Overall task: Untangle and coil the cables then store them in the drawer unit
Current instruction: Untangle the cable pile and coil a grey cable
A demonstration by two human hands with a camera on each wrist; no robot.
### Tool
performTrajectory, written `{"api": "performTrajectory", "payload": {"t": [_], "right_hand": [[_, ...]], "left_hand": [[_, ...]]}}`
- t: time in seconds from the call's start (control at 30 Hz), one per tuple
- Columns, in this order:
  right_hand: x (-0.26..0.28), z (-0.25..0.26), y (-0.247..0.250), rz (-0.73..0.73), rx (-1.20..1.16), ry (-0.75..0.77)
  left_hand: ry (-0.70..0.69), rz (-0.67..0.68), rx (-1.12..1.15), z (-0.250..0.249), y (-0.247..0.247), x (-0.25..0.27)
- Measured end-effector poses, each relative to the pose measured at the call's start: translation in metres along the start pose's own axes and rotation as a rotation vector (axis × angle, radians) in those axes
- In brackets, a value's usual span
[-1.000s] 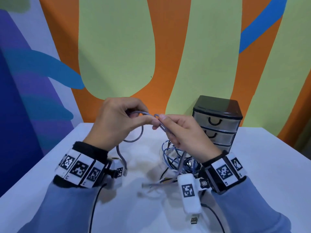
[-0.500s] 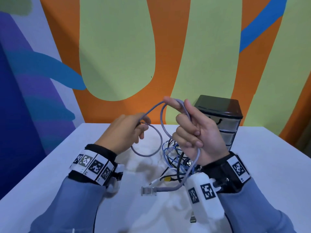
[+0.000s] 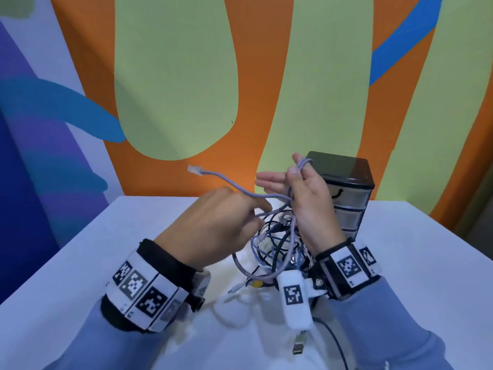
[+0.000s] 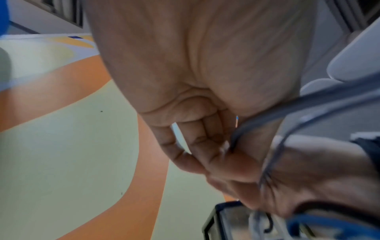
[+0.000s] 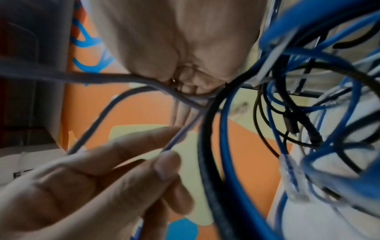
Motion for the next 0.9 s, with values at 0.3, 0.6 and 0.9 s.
{"api": "performTrajectory", "payload": {"t": [0.3, 0.6, 0.9], "right_hand": [[0.013, -0.015, -0.021, 0.334, 0.512, -0.164], [0.027, -0.005, -0.033, 0.517, 0.263, -0.284], [0.043, 0.001, -0.062, 0.556, -0.072, -0.299]], "left_hand": [[0.212, -0.17, 0.251, 0.055, 0.04, 0.014], [0.046, -0.483, -0.109, 0.085, 0.067, 0.028], [0.115, -0.522, -0.235, 0.066, 0.048, 0.017]]}}
Point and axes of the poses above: each hand's wrist, its own x-axis away from the middle knuckle, its own y-axis out of the back of the hand, z = x × y, the point moved 8 cm from there along -x, towards the middle knuckle
